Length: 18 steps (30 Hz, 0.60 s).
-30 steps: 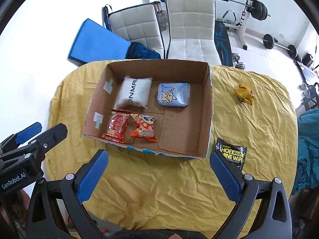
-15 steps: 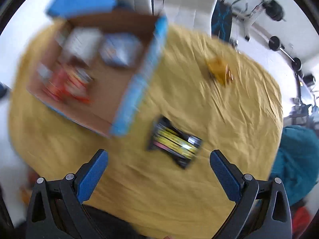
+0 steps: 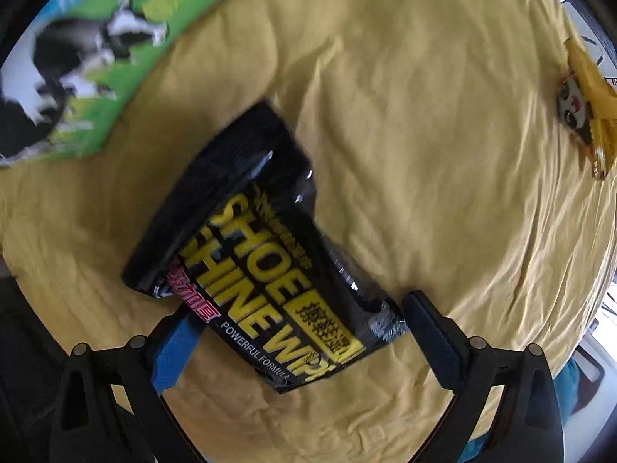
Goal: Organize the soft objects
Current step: 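Grasp the yellow snack bag with the left gripper while the right grasps the black wipes packet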
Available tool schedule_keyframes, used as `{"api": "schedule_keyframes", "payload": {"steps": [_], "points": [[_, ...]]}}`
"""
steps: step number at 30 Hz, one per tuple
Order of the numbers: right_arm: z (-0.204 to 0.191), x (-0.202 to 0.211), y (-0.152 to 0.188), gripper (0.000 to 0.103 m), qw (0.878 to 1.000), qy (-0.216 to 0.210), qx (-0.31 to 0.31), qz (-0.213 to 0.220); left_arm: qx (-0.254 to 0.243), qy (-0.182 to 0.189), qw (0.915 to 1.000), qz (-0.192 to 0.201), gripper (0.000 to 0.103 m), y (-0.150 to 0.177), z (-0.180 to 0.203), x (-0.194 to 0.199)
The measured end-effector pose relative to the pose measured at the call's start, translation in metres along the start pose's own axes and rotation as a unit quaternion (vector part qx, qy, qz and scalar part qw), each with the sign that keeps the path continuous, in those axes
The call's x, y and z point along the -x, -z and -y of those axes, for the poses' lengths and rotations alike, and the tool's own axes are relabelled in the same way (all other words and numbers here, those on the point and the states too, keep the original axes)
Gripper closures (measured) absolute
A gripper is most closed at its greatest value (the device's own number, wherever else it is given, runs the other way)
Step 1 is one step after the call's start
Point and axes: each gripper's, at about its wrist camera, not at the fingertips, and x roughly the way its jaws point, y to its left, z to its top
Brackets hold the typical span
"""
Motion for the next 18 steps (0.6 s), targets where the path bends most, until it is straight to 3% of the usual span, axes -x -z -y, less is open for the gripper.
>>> {"api": "schedule_keyframes", "payload": {"steps": [4, 7, 9, 12, 15, 16, 18], "points": [[0.02, 0.009, 0.01, 0.033, 0.998, -0.015, -0.056, 0.011, -0.003, -0.005, 1.0, 0.003, 0.011, -0.004, 0.01, 0.002], [0.044, 0.01, 0.027, 0.037, 0.987, -0.035, -0.155, -0.004, -0.016, -0.011, 0.9997, 0.014, 0.011, -0.015, 0.027, 0.01], [0.063, 0.01, 0.041, 0.039, 0.973, -0.066, -0.22, -0.004, -0.024, -0.011, 0.9994, 0.022, 0.011, -0.024, 0.043, 0.017], [0.097, 0.021, 0.068, 0.04, 0.949, -0.076, -0.305, 0.02, -0.042, 0.001, 0.9985, 0.034, 0.011, -0.039, 0.072, 0.026], [0.152, 0.035, 0.105, 0.04, 0.912, -0.095, -0.396, 0.053, -0.07, 0.013, 0.9967, 0.039, 0.011, -0.061, 0.117, 0.029], [0.164, 0.036, 0.109, 0.04, 0.906, -0.09, -0.41, 0.054, -0.076, 0.016, 0.9962, 0.037, 0.011, -0.068, 0.129, 0.028], [0.209, 0.032, 0.13, 0.04, 0.883, -0.092, -0.458, 0.049, -0.089, 0.031, 0.995, 0.033, 0.011, -0.089, 0.161, 0.024]]}}
